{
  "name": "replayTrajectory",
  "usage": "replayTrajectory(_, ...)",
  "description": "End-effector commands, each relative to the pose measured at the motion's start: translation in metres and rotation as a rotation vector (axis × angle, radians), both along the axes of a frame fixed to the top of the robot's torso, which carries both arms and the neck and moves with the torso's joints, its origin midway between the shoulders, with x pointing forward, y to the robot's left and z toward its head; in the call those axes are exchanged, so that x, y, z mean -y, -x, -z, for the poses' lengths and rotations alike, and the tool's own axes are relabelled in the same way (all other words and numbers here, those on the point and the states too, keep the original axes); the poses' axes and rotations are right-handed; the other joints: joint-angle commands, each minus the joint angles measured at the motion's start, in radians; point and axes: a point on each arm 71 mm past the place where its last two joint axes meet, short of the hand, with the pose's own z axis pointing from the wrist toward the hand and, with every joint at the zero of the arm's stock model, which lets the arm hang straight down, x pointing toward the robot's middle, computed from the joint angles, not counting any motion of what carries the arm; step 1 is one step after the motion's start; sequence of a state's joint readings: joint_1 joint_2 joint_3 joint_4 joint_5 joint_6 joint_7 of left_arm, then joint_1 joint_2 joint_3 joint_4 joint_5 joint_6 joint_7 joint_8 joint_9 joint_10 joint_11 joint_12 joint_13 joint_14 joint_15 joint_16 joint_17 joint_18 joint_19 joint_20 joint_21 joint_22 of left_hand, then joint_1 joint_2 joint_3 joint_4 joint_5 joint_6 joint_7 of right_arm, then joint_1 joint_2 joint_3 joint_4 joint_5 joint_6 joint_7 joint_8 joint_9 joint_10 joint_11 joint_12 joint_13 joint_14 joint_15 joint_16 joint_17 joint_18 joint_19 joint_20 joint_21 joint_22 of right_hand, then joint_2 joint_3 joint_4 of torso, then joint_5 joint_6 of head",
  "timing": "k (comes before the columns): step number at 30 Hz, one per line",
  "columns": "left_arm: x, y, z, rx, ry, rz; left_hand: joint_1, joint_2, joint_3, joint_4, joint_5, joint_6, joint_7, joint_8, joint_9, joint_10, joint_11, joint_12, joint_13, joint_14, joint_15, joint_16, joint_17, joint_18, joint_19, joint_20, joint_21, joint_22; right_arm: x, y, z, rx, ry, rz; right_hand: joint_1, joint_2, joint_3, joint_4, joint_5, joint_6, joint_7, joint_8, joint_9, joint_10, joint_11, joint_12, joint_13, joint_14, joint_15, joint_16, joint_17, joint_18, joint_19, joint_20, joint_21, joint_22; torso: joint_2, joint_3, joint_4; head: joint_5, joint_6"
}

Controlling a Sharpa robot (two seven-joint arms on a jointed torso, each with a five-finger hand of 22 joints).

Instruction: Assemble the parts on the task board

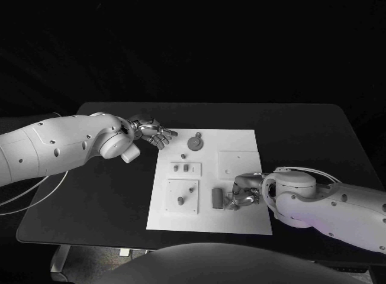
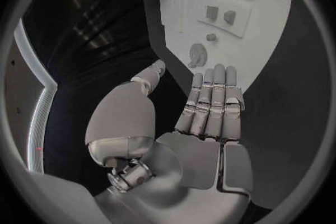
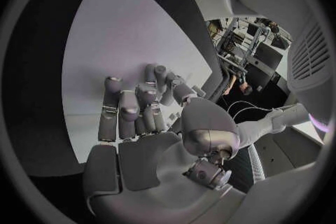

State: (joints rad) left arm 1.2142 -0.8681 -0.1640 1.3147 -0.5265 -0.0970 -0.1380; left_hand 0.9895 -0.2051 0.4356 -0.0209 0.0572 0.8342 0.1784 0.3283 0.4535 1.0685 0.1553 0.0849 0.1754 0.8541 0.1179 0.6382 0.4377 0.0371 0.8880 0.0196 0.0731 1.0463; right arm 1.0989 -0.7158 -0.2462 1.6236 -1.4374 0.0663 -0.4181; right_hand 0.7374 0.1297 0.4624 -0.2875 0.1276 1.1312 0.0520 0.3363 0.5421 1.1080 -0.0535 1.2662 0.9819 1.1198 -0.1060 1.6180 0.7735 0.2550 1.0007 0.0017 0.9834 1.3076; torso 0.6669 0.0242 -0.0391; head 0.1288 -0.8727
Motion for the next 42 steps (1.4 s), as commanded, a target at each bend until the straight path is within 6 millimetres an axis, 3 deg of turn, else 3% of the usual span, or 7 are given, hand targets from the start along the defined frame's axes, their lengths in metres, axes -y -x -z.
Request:
replayTrajectory(1,0.002,0.000,-0.001,-0.004,0.001,0.019,0.001,0.002,0.000,0.008,-0.002,0.000,0.002,-0.003,-0.001,0.000,0.006,-0.005,-0.001,0.000,-0.001,-0.006,0.002,0.020,-0.003,-0.002,-0.003,-0.001,0.003,0.002,0.003,-0.019,0.022,-0.004,0.004,0.011,-0.002,-0.006,0.006,0.005,0.002,0.003,0.002,0.010,0.000,-0.003,0.001,0.006,0.000,-0.004,0.002,0.007,0.000,0.000,-0.005,0.016,0.000,0.0002,-0.0006,0.000,0.000)
replayTrajectory(25,0.002,0.000,0.000,-0.009,-0.005,0.017,0.003,0.002,0.000,0.011,-0.002,-0.001,0.002,-0.003,-0.001,0.000,0.006,-0.005,-0.002,0.001,-0.001,-0.007,0.003,0.020,-0.003,-0.002,-0.003,-0.002,0.012,0.000,0.003,-0.062,-0.075,0.089,0.004,0.013,-0.011,-0.004,0.004,-0.003,0.005,0.000,-0.001,0.006,0.003,-0.010,0.002,0.002,0.001,-0.008,0.001,0.007,-0.004,0.003,-0.007,0.015,0.000,0.0000,0.0002,-0.007,0.000)
replayTrajectory(28,0.002,0.000,0.000,-0.010,-0.005,0.018,0.004,0.002,0.000,0.011,-0.002,-0.001,0.002,-0.003,-0.002,0.000,0.006,-0.005,-0.002,0.001,-0.001,-0.007,0.003,0.020,-0.003,-0.002,-0.003,-0.002,0.013,0.000,0.003,-0.066,-0.087,0.107,-0.009,-0.003,-0.020,-0.002,0.005,-0.009,0.008,-0.004,-0.004,0.002,0.006,-0.016,0.002,0.000,0.001,-0.012,0.000,0.007,-0.006,0.005,-0.011,0.013,0.000,-0.0003,0.0001,-0.008,0.000)
replayTrajectory(31,0.002,0.000,0.000,-0.010,-0.005,0.018,0.004,0.002,0.000,0.011,-0.002,-0.001,0.002,-0.003,-0.002,0.000,0.006,-0.005,-0.002,0.001,-0.001,-0.007,0.003,0.020,-0.003,-0.002,-0.003,-0.002,0.015,-0.002,0.003,-0.063,-0.086,0.116,-0.021,-0.035,-0.025,0.001,0.006,-0.019,0.012,-0.010,-0.008,-0.005,0.009,-0.023,0.001,-0.003,0.002,-0.016,-0.001,0.007,-0.007,0.006,-0.015,0.011,0.000,-0.0005,0.0002,-0.008,0.000)
replayTrajectory(34,0.001,0.000,0.000,-0.011,-0.006,0.016,0.005,0.002,0.000,0.011,-0.002,-0.001,0.002,-0.003,-0.002,0.000,0.006,-0.005,-0.002,0.001,-0.001,-0.007,0.003,0.020,-0.003,-0.002,-0.003,-0.002,0.017,-0.003,0.004,-0.064,-0.083,0.123,-0.027,-0.048,-0.022,0.005,0.006,-0.023,0.014,-0.012,-0.010,-0.009,0.011,-0.027,0.001,-0.005,0.002,-0.018,-0.001,0.007,-0.006,0.007,-0.018,0.009,0.000,-0.0008,0.0003,-0.010,0.000)
replayTrajectory(42,0.001,0.001,0.000,-0.015,-0.009,0.016,0.005,0.003,0.000,0.012,-0.002,-0.001,0.002,-0.003,-0.002,0.000,0.006,-0.005,-0.002,0.001,-0.001,-0.007,0.003,0.020,-0.003,-0.002,-0.003,-0.002,0.020,-0.003,0.005,-0.067,-0.069,0.129,-0.037,-0.056,-0.016,0.012,0.006,-0.026,0.016,-0.014,-0.012,-0.012,0.013,-0.030,0.001,-0.007,0.002,-0.021,-0.001,0.007,-0.006,0.008,-0.022,0.008,0.000,-0.0006,0.0001,-0.012,0.000)
